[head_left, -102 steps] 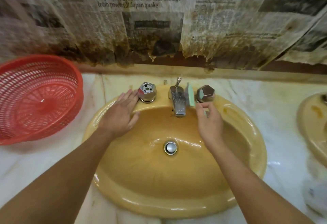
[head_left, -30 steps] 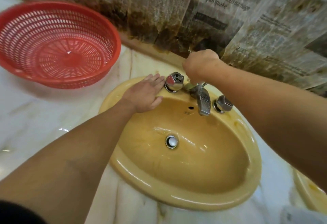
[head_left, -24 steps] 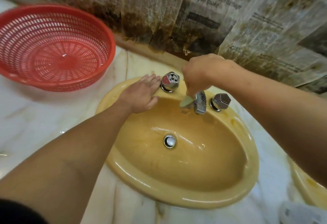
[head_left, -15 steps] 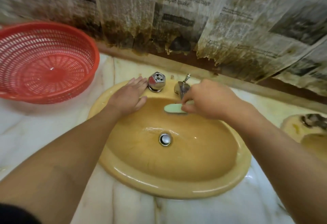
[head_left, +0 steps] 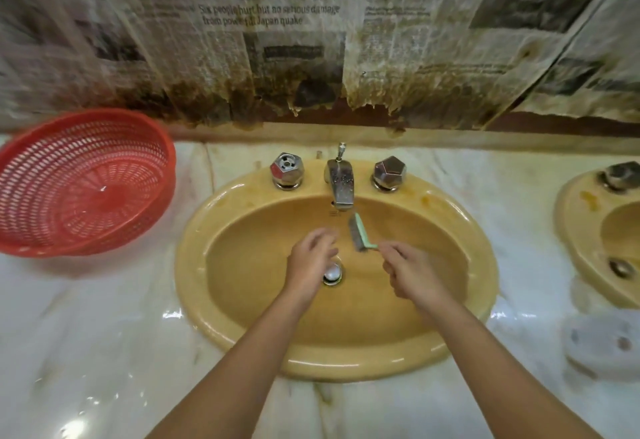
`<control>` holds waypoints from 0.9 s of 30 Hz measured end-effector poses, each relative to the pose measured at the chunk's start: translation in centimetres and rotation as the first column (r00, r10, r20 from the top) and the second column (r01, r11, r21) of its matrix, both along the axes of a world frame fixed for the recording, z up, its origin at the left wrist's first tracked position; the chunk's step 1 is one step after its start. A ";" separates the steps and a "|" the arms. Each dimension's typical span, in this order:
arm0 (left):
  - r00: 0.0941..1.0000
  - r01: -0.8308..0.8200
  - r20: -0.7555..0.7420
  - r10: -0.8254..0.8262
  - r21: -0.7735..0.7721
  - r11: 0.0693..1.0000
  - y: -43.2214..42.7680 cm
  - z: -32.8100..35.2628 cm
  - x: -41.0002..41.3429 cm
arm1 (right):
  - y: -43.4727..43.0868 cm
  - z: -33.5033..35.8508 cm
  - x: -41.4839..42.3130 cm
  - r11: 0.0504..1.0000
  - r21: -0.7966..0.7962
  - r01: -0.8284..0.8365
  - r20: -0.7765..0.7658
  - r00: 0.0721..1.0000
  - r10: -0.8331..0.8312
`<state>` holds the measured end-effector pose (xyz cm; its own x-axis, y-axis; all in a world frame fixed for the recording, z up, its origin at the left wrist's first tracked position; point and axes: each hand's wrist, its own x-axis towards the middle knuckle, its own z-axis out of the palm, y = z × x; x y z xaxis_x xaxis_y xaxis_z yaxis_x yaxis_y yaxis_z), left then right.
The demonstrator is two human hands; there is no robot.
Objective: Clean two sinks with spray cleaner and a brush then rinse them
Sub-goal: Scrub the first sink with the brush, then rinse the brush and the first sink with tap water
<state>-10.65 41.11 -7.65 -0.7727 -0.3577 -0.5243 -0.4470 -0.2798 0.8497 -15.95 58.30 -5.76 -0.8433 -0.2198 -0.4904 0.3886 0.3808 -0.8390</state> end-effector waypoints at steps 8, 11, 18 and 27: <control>0.993 -0.118 0.045 0.111 0.526 0.842 1.1 -0.3 -1.5 | -1.4 0.6 -0.7 0.969 0.022 -0.247 -0.077 0.966 0.248; 0.991 -0.126 0.029 0.131 0.535 0.836 0.2 -0.6 -1.7 | -1.8 2.1 -2.2 0.893 0.226 -0.388 -0.159 0.890 0.427; 0.987 -0.163 0.063 0.150 0.385 0.909 -0.4 -0.9 -1.5 | -4.0 4.3 -11.8 0.688 0.716 0.114 -0.491 0.783 0.381; 0.978 -0.206 0.092 0.185 0.364 0.908 -0.7 -1.5 -1.6 | -5.2 3.8 -14.5 0.606 0.795 -0.013 -0.377 0.772 0.512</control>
<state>-12.24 40.43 -9.18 -0.6737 -0.2713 -0.6874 -0.3935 -0.6556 0.6444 -30.45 53.08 -2.01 -0.9597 -0.2664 -0.0895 -0.2384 0.9405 -0.2422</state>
